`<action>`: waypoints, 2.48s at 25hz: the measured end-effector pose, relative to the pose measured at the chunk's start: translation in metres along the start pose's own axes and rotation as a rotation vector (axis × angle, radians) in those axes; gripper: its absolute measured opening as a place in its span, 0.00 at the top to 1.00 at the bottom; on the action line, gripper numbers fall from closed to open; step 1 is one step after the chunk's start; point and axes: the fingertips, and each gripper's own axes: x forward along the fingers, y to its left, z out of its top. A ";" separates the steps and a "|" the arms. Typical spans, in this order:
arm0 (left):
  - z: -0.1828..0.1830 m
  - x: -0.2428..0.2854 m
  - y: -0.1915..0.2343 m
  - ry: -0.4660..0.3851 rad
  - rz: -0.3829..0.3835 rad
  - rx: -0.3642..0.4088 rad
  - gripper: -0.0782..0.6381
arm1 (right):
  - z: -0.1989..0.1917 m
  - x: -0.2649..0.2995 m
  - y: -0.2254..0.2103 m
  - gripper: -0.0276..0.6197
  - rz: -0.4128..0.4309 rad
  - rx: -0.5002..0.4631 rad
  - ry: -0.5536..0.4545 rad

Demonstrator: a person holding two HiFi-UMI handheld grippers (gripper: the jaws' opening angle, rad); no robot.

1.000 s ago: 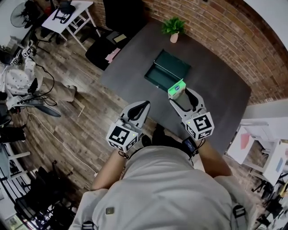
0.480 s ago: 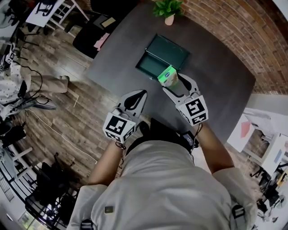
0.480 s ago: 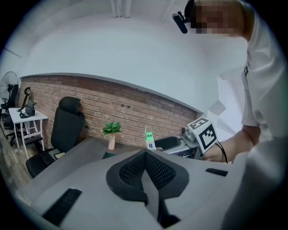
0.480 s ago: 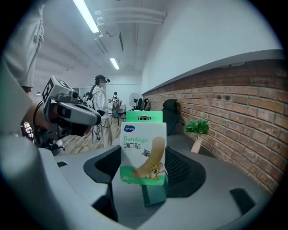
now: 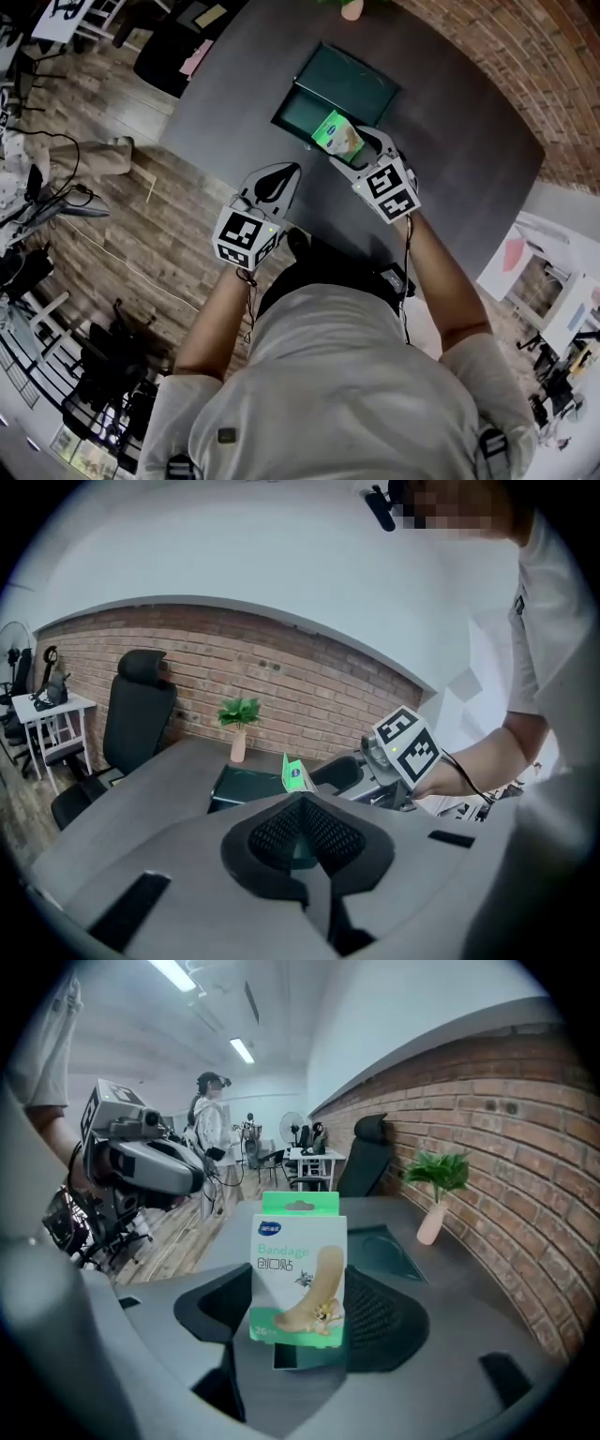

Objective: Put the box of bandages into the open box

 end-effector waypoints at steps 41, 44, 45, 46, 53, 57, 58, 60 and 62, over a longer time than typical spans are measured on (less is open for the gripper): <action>-0.055 0.040 0.033 0.107 0.025 -0.045 0.87 | -0.056 0.088 -0.011 0.50 0.038 -0.065 0.199; -0.048 0.029 0.028 0.090 0.033 -0.038 0.87 | -0.046 0.073 -0.006 0.50 0.012 -0.054 0.168; -0.044 0.025 0.026 0.082 0.035 -0.036 0.87 | -0.041 0.067 -0.004 0.50 0.003 -0.047 0.150; -0.042 0.021 0.023 0.075 0.035 -0.032 0.87 | -0.035 0.061 -0.001 0.50 -0.002 -0.038 0.128; -0.018 -0.018 -0.007 0.017 0.036 -0.011 0.87 | 0.006 0.003 0.039 0.59 -0.028 0.017 -0.024; 0.003 -0.049 -0.030 -0.034 0.034 0.024 0.87 | 0.035 -0.033 0.066 0.65 -0.048 0.012 -0.108; 0.010 -0.058 -0.036 -0.050 0.038 0.035 0.87 | 0.042 -0.042 0.073 0.66 -0.053 0.012 -0.130; 0.023 -0.076 -0.048 -0.086 0.046 0.057 0.87 | 0.054 -0.062 0.085 0.69 -0.065 0.017 -0.176; 0.035 -0.094 -0.061 -0.118 0.052 0.074 0.87 | 0.067 -0.086 0.098 0.74 -0.074 0.024 -0.229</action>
